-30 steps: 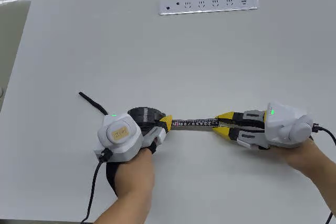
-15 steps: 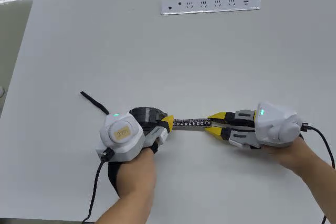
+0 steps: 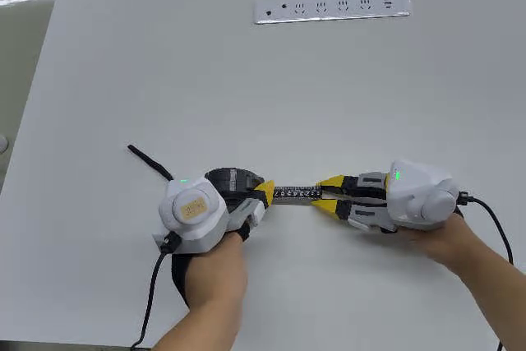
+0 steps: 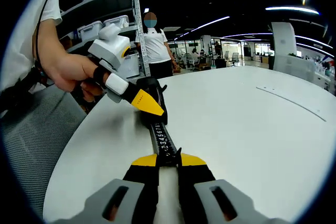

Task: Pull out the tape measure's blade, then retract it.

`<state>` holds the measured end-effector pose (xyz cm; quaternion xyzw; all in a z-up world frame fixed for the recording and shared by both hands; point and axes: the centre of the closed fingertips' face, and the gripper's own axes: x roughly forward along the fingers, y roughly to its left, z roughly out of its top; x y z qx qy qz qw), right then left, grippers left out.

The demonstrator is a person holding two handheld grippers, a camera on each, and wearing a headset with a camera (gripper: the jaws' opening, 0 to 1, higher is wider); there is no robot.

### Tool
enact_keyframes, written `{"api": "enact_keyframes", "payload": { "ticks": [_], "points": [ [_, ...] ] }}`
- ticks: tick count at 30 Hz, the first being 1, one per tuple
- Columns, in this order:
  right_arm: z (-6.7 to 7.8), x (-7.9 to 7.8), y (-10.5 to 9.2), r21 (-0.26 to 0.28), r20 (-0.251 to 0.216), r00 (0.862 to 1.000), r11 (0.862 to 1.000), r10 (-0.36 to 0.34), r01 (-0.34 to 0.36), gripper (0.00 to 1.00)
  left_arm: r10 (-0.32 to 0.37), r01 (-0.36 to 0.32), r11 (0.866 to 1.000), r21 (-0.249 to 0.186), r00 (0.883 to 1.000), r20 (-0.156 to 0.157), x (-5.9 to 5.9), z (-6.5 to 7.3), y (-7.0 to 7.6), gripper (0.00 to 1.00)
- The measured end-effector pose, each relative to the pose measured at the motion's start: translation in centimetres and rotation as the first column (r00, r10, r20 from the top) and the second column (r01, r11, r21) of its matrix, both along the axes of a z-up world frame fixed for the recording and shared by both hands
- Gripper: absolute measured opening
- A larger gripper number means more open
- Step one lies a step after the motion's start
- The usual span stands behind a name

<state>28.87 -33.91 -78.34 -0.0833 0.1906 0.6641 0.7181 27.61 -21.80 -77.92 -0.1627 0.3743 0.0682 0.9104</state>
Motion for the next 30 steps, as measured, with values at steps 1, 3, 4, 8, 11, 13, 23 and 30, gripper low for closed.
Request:
{"api": "enact_keyframes", "payload": {
  "ticks": [1, 3, 4, 8, 11, 13, 23, 30],
  "points": [
    [0.0, 0.0, 0.0, 0.000, -0.001, 1.000, 1.000, -0.002, 0.002, 0.12, 0.002, -0.002, 1.000, 0.000, 1.000, 0.001, 0.0, 0.0, 0.0, 0.67],
    [0.0, 0.0, 0.2, 0.001, -0.003, 1.000, 1.000, -0.002, 0.002, 0.12, 0.002, -0.002, 1.000, -0.001, 1.000, 0.001, 0.0, 0.0, 0.0, 0.67],
    [0.0, -0.1, 0.3, 0.000, -0.002, 1.000, 1.000, -0.001, 0.001, 0.12, 0.001, -0.001, 1.000, -0.001, 1.000, 0.001, 0.0, 0.0, 0.0, 0.67],
    [0.1, -0.1, 0.7, 0.002, -0.002, 1.000, 1.000, 0.002, -0.002, 0.12, 0.000, 0.000, 1.000, -0.001, 1.000, 0.001, 0.0, 0.0, 0.0, 0.67],
    [0.0, -0.1, 1.0, 0.001, 0.000, 1.000, 1.000, 0.004, -0.004, 0.12, 0.000, 0.000, 1.000, -0.001, 1.000, 0.001, 0.0, 0.0, 0.0, 0.67],
    [0.0, -0.2, 1.1, 0.001, -0.002, 1.000, 1.000, 0.005, -0.005, 0.12, 0.001, -0.001, 1.000, -0.002, 1.000, 0.001, 0.0, 0.0, 0.0, 0.67],
    [-0.1, -0.3, 2.0, -0.005, 0.004, 1.000, 1.000, 0.012, -0.012, 0.12, 0.001, -0.001, 1.000, -0.001, 1.000, 0.002, 0.0, 0.0, 0.0, 0.67],
    [-0.2, -0.3, 2.9, -0.012, 0.013, 1.000, 1.000, 0.021, -0.021, 0.12, 0.005, -0.005, 1.000, -0.006, 1.000, 0.003, 0.0, 0.0, 0.1, 0.67]
  ]
}}
